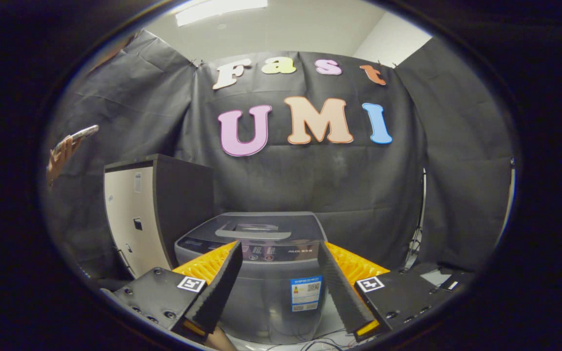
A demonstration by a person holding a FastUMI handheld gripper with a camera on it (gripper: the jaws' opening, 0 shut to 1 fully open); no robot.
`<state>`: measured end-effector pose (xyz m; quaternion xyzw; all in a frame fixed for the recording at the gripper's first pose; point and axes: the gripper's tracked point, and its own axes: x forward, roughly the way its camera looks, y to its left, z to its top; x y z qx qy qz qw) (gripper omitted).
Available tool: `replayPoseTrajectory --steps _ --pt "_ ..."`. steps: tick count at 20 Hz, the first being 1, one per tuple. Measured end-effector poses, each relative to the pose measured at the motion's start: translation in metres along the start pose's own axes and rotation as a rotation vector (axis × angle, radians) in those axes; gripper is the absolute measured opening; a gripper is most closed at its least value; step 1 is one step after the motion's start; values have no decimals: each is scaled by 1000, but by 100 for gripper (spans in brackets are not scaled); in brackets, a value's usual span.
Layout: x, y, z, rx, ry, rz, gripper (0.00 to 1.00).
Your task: Put the clothes into the washing machine and then close the washing machine lid.
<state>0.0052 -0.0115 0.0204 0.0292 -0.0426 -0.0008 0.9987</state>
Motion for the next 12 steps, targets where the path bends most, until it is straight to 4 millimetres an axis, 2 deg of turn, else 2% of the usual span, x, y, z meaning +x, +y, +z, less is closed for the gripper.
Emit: replayPoseTrajectory --steps 7,8,12 --pt "0 7 -15 9 34 16 96" --pt "4 4 -22 -3 42 8 97" --pt "8 8 -30 -21 64 10 97"
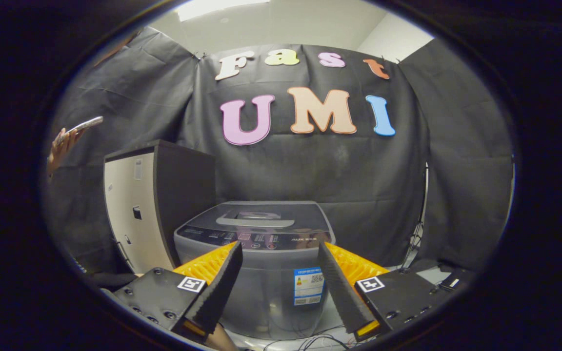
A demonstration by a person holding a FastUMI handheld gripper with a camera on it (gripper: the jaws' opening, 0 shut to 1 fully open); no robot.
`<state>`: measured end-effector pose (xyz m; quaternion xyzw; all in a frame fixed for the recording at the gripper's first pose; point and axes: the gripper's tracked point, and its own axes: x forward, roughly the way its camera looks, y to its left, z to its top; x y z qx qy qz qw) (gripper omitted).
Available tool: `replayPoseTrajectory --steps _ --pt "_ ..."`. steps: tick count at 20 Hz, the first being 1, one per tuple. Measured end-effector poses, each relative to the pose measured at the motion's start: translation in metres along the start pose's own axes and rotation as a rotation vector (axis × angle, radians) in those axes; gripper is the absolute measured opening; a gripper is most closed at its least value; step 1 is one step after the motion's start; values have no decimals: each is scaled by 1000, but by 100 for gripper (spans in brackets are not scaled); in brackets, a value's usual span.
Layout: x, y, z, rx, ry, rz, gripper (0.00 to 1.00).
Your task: Put the clothes into the washing machine and then close the washing machine lid.
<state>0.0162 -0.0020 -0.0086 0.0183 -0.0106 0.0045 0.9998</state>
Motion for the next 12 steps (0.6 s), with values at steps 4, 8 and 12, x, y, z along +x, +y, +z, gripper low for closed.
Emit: replayPoseTrajectory --steps 4,8,12 --pt "4 1 5 -13 5 1 97" --pt "2 0 6 -5 7 3 96" --pt "3 -1 7 -2 8 2 96"
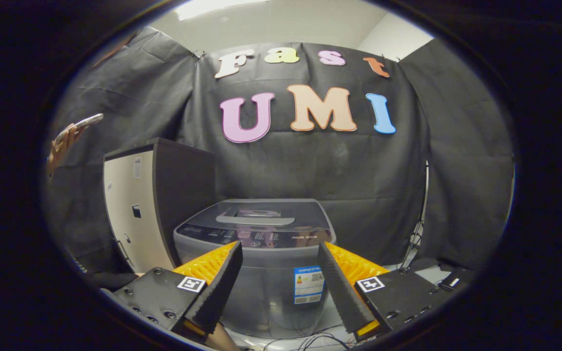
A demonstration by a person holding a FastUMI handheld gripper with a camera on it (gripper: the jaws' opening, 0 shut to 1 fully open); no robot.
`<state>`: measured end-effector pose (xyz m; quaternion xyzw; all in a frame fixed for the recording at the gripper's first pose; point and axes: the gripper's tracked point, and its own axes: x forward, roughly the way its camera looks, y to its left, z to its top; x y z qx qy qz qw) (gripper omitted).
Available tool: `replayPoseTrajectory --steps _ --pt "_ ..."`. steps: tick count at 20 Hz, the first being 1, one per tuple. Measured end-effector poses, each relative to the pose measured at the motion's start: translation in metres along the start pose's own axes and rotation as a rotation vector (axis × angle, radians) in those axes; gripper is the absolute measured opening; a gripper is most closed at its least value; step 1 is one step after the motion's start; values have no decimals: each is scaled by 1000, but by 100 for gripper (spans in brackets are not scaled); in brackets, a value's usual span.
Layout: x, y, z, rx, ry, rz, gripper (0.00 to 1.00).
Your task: Put the clothes into the washing machine and then close the washing machine lid.
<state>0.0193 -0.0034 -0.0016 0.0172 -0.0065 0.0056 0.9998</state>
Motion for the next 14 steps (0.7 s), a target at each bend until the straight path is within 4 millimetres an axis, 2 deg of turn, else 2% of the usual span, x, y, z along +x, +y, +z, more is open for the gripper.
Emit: replayPoseTrajectory --steps 14 --pt "0 0 0 19 3 15 97"
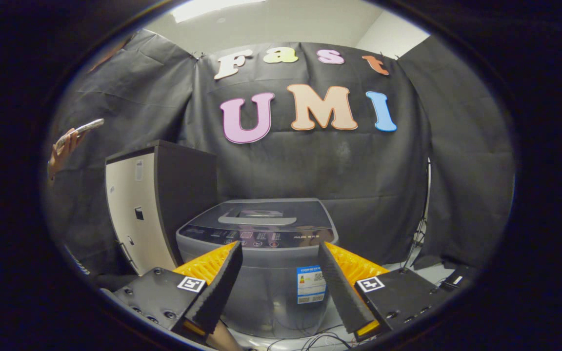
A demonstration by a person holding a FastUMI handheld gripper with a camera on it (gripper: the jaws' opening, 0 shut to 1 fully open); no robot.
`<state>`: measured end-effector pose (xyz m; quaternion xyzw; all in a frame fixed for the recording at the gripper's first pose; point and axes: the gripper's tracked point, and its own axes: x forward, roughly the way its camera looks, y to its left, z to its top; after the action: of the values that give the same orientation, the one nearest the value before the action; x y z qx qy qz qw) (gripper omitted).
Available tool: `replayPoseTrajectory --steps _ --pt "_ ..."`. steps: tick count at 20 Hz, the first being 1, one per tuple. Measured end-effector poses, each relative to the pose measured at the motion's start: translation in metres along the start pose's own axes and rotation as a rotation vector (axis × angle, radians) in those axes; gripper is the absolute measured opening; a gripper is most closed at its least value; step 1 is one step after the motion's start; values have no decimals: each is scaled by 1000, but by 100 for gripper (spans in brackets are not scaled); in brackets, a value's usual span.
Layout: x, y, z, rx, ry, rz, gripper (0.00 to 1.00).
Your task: Put the clothes into the washing machine and then close the washing machine lid.
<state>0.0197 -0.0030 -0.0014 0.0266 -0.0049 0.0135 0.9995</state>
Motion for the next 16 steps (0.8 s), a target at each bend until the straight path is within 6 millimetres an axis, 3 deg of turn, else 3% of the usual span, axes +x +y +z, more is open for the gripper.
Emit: replayPoseTrajectory --steps 16 --pt "3 3 0 -9 12 13 97"
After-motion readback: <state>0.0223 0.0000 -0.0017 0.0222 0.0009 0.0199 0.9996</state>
